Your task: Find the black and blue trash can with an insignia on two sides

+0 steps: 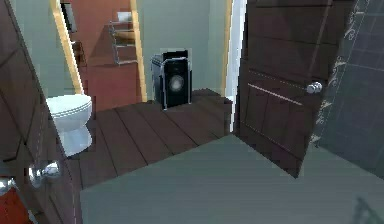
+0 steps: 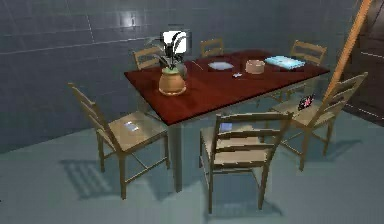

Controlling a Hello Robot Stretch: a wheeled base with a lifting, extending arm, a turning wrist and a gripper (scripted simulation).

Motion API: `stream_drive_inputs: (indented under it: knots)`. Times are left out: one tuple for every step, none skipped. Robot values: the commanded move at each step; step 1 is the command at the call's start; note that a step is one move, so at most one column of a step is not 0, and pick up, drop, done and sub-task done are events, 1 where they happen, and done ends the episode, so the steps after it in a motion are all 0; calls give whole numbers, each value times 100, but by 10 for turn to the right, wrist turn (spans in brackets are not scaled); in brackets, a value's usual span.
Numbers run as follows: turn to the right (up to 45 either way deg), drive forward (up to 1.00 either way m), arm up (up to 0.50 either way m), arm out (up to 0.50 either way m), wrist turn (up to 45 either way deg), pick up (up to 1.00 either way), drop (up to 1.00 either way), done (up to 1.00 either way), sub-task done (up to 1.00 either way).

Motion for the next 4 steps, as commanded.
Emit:
stream_drive_inputs:
  knots:
    - [0, 65, 0, 0, 0, 0, 0, 0, 0]
    - [-210, 0, 0, 0, 0, 0, 0, 0, 0]
    - [0, 100, 0, 0, 0, 0, 0, 0, 0]
    - [0, 55, 0, 0, 0, 0, 0, 0, 0]
